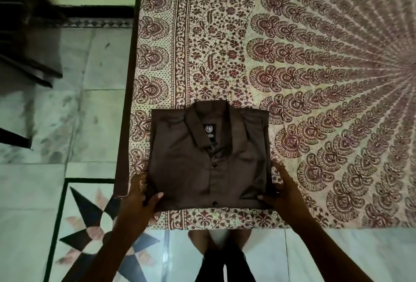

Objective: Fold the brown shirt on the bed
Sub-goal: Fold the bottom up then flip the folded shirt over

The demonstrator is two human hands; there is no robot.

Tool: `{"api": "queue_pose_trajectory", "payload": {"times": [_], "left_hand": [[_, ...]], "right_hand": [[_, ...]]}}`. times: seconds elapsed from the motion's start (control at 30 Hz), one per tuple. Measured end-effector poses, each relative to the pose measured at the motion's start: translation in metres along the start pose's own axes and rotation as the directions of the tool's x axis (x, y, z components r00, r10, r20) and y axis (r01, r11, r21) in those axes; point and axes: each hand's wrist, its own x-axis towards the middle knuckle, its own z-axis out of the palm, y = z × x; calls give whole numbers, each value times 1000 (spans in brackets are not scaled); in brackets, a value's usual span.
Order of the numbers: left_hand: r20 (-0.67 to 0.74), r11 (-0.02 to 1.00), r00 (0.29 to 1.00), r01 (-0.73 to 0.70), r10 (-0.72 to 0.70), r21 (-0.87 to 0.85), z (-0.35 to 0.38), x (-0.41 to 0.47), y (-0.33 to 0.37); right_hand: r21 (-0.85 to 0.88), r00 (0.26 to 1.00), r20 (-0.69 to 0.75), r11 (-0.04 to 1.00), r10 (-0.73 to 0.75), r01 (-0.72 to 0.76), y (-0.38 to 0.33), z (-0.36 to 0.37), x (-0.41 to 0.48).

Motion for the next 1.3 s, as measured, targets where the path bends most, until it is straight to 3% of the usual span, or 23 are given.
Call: {"api": "queue_pose_trajectory", "payload": {"times": [0.1,0.23,0.37,0.6,0.73,0.9,1.03,1.13,1.3], "left_hand": [[72,995,996,43,-49,90,-1,8,0],[37,912,999,-18,3,410,-7,16,11],[-42,945,999,-14,29,326,-6,24,16],[-82,986,996,-27,41,166,3,26,2],[-123,992,992,3,12,123,2,29,-6],[-143,995,990,5,10,103,2,25,-4],[-151,997,988,3,8,78,3,22,-1],[-159,997,987,-11,24,82,2,21,2],[-153,999,988,-5,12,45,0,18,6]], "right_hand": [[-163,1000,-13,987,-16,13,-6,-1,2],[-467,992,-96,884,-85,30,-24,3,4],[-567,936,-209,815,-282,119,-5,8,-3],[-399,990,-140,916,-18,-40,6,24,-16],[-304,989,-147,952,-24,-22,17,18,-14],[-37,989,-143,999,-44,40,22,8,-23],[145,999,-14,988,52,-50,18,0,-29],[104,997,17,992,72,-73,17,-6,-26],[-155,985,-171,986,30,-57,17,0,-12]]}}
